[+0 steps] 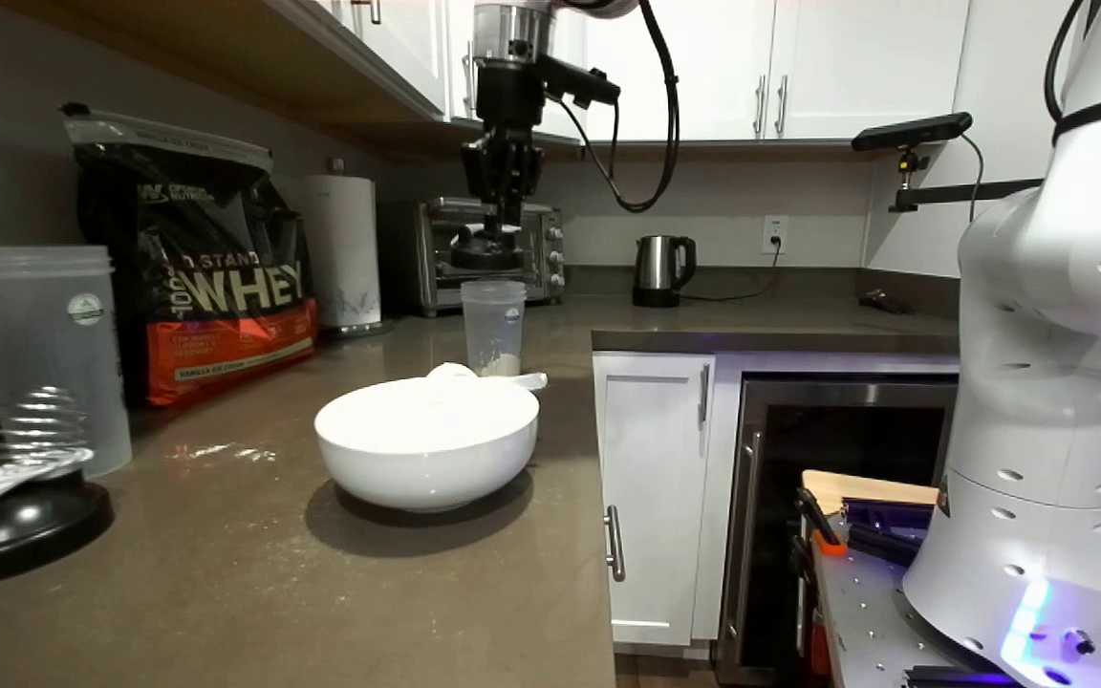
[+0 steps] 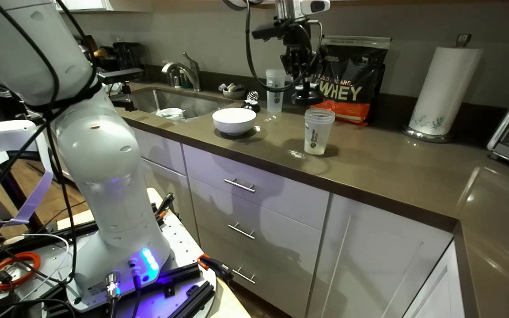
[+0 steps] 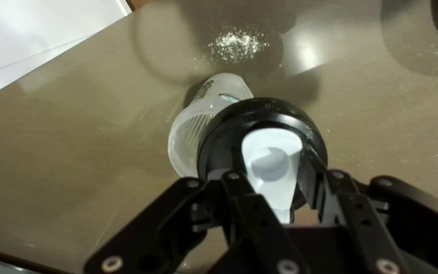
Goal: Place the black lid on the clear bottle on the right
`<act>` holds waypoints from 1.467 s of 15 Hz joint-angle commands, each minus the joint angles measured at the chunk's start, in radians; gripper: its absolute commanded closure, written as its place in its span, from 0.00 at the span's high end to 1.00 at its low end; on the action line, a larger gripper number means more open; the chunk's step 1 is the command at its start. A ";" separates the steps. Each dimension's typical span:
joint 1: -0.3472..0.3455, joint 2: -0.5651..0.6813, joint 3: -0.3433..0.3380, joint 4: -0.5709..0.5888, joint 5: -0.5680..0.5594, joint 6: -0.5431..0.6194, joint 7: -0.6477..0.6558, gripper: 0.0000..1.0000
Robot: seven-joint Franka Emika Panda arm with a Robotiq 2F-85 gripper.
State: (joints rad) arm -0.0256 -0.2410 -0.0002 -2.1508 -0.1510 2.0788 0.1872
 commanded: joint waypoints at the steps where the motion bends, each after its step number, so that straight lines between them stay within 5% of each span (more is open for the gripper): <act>1: -0.022 0.032 -0.004 0.031 -0.027 0.000 0.001 0.12; 22: -0.029 0.134 -0.059 0.103 -0.007 -0.002 -0.005 0.12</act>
State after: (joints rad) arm -0.0413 -0.1125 -0.0603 -2.0611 -0.1700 2.0809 0.1873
